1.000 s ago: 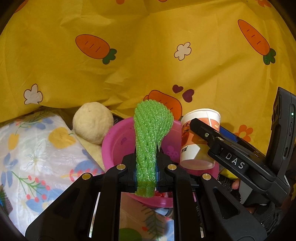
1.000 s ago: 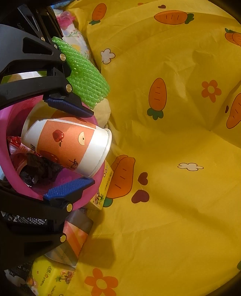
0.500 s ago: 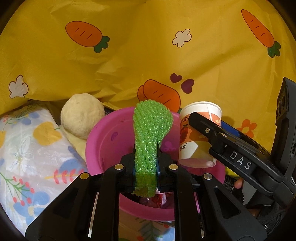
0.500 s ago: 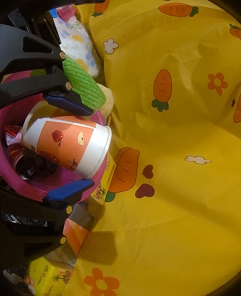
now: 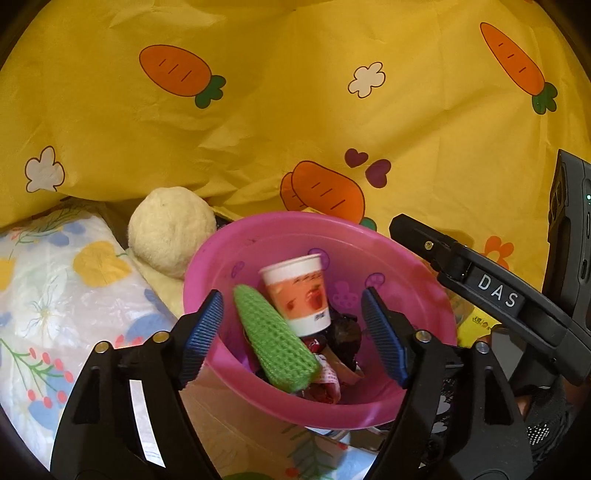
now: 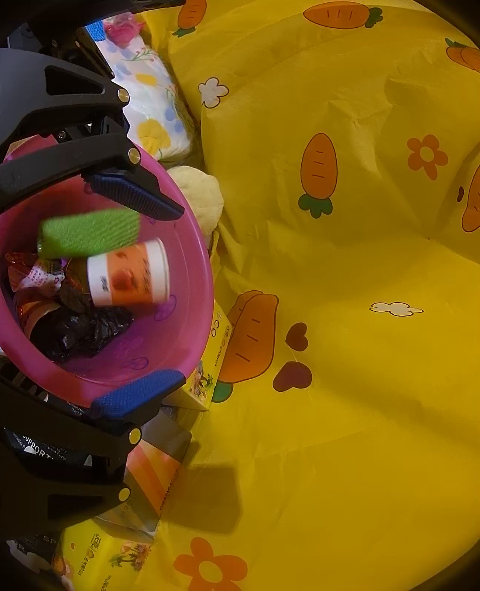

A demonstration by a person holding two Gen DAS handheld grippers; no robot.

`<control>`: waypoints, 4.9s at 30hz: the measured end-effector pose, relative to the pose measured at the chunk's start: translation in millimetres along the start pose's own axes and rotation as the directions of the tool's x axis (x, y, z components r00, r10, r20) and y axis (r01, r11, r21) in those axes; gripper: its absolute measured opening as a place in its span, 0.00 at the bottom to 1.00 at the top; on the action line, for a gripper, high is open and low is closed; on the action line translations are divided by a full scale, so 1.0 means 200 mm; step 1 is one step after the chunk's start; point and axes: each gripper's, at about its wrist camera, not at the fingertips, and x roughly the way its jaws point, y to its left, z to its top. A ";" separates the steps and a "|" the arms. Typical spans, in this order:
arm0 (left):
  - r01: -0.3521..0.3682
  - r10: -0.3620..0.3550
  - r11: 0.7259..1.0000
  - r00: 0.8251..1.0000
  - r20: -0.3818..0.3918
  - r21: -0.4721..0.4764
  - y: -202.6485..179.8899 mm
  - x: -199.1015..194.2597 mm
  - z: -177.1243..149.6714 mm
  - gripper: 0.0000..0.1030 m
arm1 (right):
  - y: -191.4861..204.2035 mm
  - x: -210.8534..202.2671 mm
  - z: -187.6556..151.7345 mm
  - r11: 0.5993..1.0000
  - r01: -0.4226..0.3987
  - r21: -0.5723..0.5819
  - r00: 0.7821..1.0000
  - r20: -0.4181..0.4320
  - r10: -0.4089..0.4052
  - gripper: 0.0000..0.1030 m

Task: Collect trash
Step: 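Open both grippers to drop the sleeve and cup into the bucket, then move both grippers back over the remaining trash, then grasp the blue foam mesh sleeve with the left gripper, then grasp the pink plastic bag with the right gripper while the left holds the sleeve, then carry the blue sleeve and pink bag over the pink bucket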

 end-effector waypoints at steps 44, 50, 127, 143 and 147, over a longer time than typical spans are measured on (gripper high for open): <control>-0.603 0.652 0.716 0.758 0.028 -0.352 0.78 -1.45 -0.74 0.94 | 0.97 -0.64 -0.56 0.875 -0.391 -0.285 0.917 -0.046 0.395 0.92; -0.608 0.671 0.687 0.741 0.026 -0.398 0.95 -1.56 -0.73 0.94 | 1.18 -0.61 -0.66 0.837 -0.448 -0.316 0.893 -0.109 0.437 0.92; -0.375 0.497 0.818 0.842 0.208 -0.436 0.94 -1.59 -0.61 0.08 | 1.34 -0.48 -0.72 0.778 -0.558 -0.289 0.823 -0.309 0.477 0.18; -0.316 0.396 0.893 0.890 0.226 -0.319 0.55 -1.41 -0.48 0.08 | 1.00 -0.56 -0.60 0.829 -0.507 -0.237 0.859 -0.218 0.464 0.18; -0.302 0.372 0.907 0.902 0.221 -0.292 0.48 -1.35 -0.44 0.08 | 0.91 -0.56 -0.57 0.843 -0.491 -0.218 0.868 -0.199 0.454 0.18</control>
